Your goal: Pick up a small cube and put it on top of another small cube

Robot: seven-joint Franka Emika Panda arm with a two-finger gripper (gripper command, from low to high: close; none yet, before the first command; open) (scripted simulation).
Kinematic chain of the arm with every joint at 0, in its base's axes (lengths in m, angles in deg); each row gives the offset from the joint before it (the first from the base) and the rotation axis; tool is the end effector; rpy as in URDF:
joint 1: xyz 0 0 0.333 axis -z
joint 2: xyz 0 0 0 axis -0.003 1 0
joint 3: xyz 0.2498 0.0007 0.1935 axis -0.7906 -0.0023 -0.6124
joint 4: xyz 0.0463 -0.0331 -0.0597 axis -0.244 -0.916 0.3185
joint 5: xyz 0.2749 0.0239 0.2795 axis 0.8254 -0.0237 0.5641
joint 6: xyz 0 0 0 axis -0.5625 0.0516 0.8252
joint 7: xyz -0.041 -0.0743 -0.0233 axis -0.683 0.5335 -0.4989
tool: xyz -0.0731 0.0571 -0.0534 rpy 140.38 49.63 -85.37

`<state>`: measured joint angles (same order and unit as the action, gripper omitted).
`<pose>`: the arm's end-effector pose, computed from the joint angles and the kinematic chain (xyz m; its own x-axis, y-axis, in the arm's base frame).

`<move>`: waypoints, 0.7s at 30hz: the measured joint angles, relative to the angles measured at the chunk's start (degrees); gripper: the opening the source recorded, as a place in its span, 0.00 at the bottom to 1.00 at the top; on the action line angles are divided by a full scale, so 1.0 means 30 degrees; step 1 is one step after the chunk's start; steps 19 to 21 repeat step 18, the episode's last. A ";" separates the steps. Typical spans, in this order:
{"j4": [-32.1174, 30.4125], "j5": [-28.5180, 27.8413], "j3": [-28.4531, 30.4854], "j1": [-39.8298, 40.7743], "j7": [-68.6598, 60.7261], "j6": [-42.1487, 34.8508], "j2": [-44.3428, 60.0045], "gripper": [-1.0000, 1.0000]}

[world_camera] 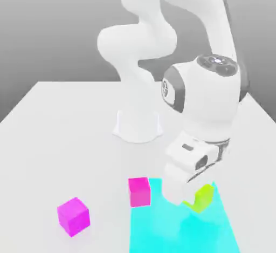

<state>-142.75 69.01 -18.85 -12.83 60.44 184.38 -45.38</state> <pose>0.4496 0.0632 0.2241 0.9896 -0.1439 0.0061 -0.1439 -0.9895 0.0115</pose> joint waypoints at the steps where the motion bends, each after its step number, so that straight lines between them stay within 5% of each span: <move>1: -0.0066 0.0095 0.0421 0.0547 -0.0366 -0.0097 -0.0161 0.00; 9: -0.0592 0.0478 0.3229 0.5730 -0.3064 -0.0901 -0.1421 0.00; 14: -0.0491 0.2137 0.2600 0.6334 -0.4576 0.1417 0.1083 0.00; 15: -0.0460 0.2531 0.2347 0.6518 -0.4863 0.2007 0.1734 1.00; 21: -0.0460 0.2530 0.2346 0.6518 -0.4863 0.2007 0.1734 1.00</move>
